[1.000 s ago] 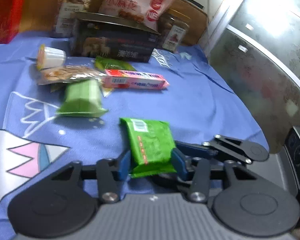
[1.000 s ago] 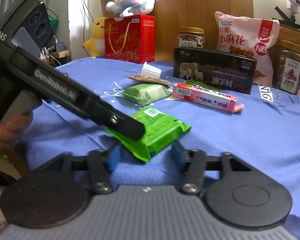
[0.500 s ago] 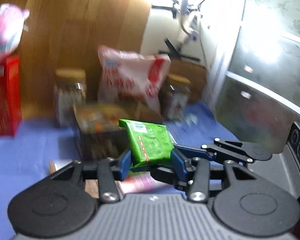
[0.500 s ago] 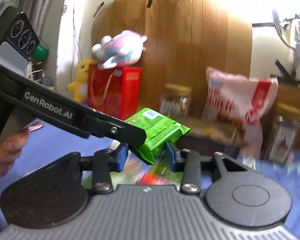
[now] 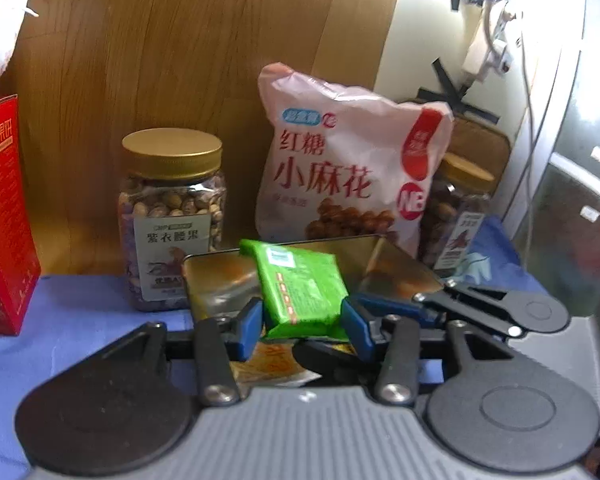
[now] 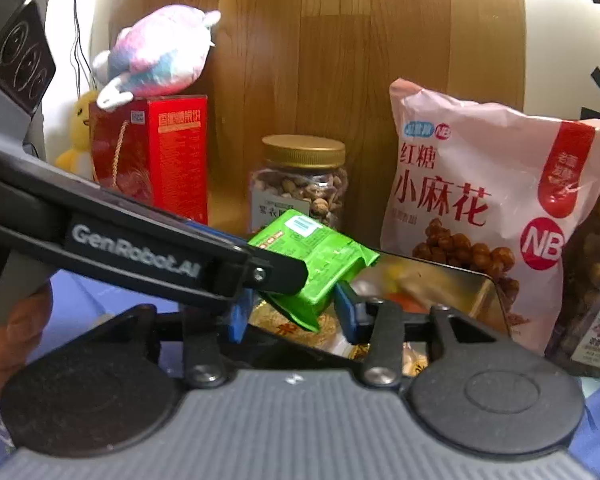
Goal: Organize snacks
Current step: 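Carry the green pack with the left tool over the black tin, then open the left tool to drop the green pack into the tin, then grasp the white yellow-lidded cup with the right tool while the left tool takes it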
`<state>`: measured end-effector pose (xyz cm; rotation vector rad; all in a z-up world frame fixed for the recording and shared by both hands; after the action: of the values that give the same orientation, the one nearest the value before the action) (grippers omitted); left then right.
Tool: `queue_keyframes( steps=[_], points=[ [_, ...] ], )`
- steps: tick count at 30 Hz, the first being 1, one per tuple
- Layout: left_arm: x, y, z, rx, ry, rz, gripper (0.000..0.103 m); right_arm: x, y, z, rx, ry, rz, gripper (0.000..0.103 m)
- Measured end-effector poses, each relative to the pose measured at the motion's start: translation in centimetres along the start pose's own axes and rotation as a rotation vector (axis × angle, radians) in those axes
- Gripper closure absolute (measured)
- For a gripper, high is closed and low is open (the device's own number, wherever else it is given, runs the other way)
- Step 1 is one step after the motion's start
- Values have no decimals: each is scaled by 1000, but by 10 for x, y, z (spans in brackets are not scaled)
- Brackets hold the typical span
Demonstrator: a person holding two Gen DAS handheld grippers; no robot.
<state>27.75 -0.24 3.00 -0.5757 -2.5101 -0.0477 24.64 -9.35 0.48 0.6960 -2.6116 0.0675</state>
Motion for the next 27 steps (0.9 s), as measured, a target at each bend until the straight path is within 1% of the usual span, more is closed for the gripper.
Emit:
queue_keyframes(
  steps=[2,4,6,8,9,10,11,12,13,15,16,18,20,22,23,24,26,27],
  points=[
    [-3,0,1,-23,5,-28,57,-2,2,-1,19,-8,9,47],
    [-1,1,3,-32,12,-38,55,-2,3,-2,27,-17,15,44],
    [14,4,5,-20,-3,-17,55,7,5,-3,24,-29,18,43],
    [42,13,13,19,-35,15,55,24,8,-2,8,-46,4,43],
    [60,21,21,61,-50,39,53,36,11,0,-25,-45,-34,43],
    [76,31,34,119,-58,58,52,49,15,5,-87,-30,-103,43],
    [89,41,50,178,-53,66,52,56,18,12,-153,6,-167,44],
    [97,50,64,227,-44,67,52,57,25,23,-195,66,-218,45],
    [103,59,80,280,-32,61,52,55,31,33,-205,112,-237,45],
    [110,76,110,382,8,42,52,45,44,45,-178,163,-237,48],
    [111,82,121,416,21,39,52,38,48,47,-168,179,-226,49],
    [114,91,133,454,29,24,52,24,58,43,-173,191,-236,48],
    [116,96,133,459,15,7,52,5,66,39,-173,209,-228,46],
    [121,100,128,448,-8,-26,52,-16,74,37,-192,253,-219,43],
    [123,101,126,436,-24,-41,50,-26,77,36,-202,276,-223,38],
    [125,101,125,431,-34,-50,46,-31,81,36,-209,294,-220,37],
    [132,103,127,429,-48,-68,44,-44,86,35,-224,321,-215,38],
    [136,105,129,430,-56,-71,44,-48,89,36,-212,329,-209,42]
  ],
)
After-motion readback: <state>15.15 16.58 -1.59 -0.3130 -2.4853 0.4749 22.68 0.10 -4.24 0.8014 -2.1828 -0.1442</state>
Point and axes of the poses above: each gripper's, at about its wrist camera, not at the fingertips, and x roughly against the way its jaws point, y to its left, z to its underside, the point moved 6 cm from there along -x, roughly the way its jaws point, and after that the axes turned 8 degrees about -x, right-handed, at the moved point
